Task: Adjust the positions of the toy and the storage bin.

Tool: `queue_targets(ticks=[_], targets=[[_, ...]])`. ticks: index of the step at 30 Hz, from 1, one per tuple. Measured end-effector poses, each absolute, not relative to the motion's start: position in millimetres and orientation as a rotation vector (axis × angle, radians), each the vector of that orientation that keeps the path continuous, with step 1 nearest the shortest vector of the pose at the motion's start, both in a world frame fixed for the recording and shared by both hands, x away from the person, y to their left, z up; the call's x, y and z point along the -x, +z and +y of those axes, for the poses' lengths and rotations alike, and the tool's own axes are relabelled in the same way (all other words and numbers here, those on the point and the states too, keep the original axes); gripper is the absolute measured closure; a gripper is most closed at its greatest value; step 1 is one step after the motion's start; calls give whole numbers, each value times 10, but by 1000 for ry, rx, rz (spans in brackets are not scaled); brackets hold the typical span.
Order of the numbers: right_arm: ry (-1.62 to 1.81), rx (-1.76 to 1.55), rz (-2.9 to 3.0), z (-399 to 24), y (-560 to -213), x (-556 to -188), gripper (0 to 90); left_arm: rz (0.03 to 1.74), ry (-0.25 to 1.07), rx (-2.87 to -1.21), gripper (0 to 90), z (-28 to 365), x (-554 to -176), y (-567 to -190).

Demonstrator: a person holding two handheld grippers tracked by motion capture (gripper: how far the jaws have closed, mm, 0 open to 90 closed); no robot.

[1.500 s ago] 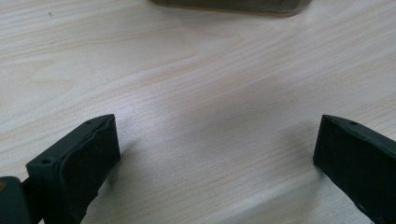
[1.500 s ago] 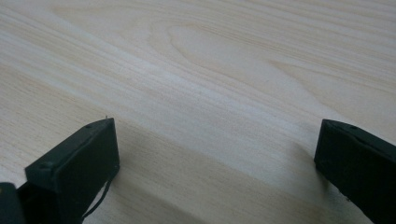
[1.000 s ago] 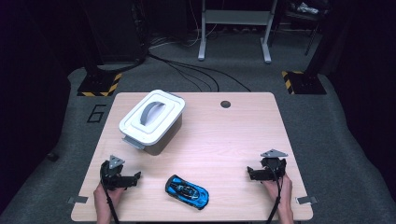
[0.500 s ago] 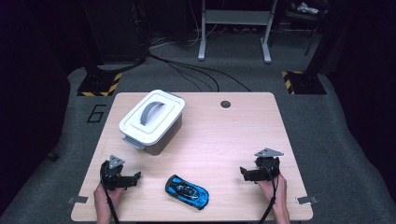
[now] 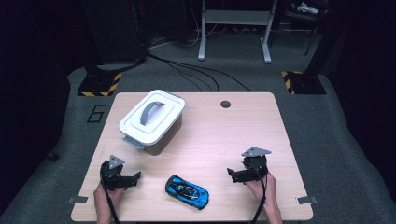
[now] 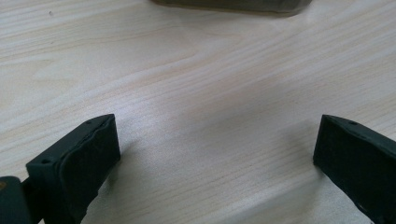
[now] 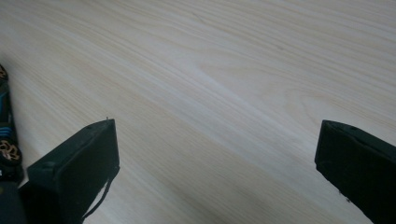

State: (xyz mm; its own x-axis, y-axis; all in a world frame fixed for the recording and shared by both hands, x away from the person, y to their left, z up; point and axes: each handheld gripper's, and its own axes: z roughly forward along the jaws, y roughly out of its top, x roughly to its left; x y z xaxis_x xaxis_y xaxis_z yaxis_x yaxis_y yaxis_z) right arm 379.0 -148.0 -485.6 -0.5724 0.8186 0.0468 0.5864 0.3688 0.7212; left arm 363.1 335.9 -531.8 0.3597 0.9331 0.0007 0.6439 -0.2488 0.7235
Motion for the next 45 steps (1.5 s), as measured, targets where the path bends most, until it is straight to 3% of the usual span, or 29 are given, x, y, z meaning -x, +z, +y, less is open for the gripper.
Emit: queue_targets(ticks=[26, 45], targets=[[1145, -990, 2527, -614, -4645, -3632, 0, 1363, 585, -1990, 5, 3360, -3632, -5318], [1035, -729, 2747, 283, -4743, -3535, 0, 1358, 583, -2004, 5, 3368, -3631, -5313]])
